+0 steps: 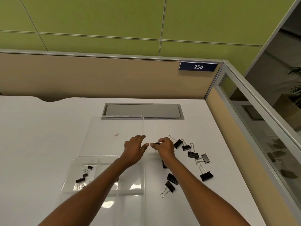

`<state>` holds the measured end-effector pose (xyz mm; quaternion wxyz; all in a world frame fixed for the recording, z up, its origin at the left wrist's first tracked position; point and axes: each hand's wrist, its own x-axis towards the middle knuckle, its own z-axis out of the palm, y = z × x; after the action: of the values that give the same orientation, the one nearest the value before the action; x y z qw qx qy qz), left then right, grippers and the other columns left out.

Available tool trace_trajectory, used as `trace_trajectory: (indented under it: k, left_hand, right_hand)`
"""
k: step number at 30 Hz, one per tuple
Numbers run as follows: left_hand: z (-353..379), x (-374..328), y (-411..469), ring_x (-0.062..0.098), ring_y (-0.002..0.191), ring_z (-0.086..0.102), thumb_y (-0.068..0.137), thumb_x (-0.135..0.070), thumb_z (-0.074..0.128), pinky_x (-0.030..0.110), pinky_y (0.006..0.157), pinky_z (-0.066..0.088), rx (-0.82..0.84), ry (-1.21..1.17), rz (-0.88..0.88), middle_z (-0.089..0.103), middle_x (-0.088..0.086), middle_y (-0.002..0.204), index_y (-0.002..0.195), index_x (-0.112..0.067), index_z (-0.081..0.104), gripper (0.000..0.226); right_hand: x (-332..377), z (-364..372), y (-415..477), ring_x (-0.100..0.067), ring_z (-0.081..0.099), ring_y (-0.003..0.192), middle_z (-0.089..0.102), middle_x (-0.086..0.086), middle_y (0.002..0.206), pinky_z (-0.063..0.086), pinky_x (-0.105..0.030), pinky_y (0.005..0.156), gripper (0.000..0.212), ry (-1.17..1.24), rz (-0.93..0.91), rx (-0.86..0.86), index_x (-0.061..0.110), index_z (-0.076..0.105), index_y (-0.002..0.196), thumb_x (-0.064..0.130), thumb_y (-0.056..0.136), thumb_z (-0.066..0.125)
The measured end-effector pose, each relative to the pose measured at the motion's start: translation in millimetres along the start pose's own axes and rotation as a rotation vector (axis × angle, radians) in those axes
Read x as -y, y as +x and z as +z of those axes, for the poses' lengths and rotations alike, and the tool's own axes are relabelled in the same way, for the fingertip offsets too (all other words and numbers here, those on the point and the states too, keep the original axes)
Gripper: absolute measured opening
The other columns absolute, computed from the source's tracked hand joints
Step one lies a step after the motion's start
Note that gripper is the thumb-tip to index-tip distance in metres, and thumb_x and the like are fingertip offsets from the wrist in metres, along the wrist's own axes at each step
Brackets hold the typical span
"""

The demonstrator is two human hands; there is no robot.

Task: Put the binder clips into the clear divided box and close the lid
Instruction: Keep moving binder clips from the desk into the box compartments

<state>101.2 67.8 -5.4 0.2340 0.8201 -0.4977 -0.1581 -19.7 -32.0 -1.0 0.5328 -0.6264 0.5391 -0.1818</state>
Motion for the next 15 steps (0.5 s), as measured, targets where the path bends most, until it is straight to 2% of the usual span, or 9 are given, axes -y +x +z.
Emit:
trace_trajectory:
  k: [4,7,11,15]
  left_hand:
    - [-15,14,-18,0.024,0.13,0.039,0.097,-0.042,0.038,0.044,0.101,0.029,-0.013,-0.055,-0.015,0.043,0.004,0.143,0.139,-0.019,0.039,0.048]
    - [-26,28,-35,0.022,0.13,0.04,0.097,-0.042,0.039,0.043,0.101,0.03,-0.032,-0.081,-0.024,0.044,0.003,0.143,0.138,-0.019,0.04,0.047]
    - [-43,53,-57,0.02,0.125,0.046,0.096,-0.043,0.042,0.044,0.102,0.034,-0.034,-0.131,-0.041,0.047,0.002,0.14,0.136,-0.019,0.042,0.046]
    - [-61,77,-78,0.021,0.122,0.05,0.095,-0.041,0.045,0.047,0.101,0.038,-0.047,-0.173,-0.053,0.051,0.003,0.137,0.133,-0.016,0.046,0.045]
  right_hand:
    - [6,15,-21,-0.015,0.059,0.073,0.067,-0.005,0.092,0.045,-0.021,0.061,0.028,0.133,0.041,0.037,0.009,0.063,0.096,0.018,0.075,0.081]
    - [11,30,-39,-0.015,0.058,0.06,0.072,-0.009,0.087,0.042,-0.02,0.05,0.023,0.205,0.065,0.09,0.007,0.067,0.093,0.014,0.076,0.08]
    - [15,51,-65,-0.016,0.062,0.058,0.073,-0.012,0.084,0.041,-0.021,0.048,0.021,0.249,0.065,0.139,0.008,0.07,0.096,0.011,0.077,0.078]
    - [19,73,-88,-0.015,0.064,0.059,0.072,-0.009,0.079,0.04,-0.021,0.048,0.015,0.223,0.077,0.197,0.005,0.073,0.092,0.01,0.078,0.077]
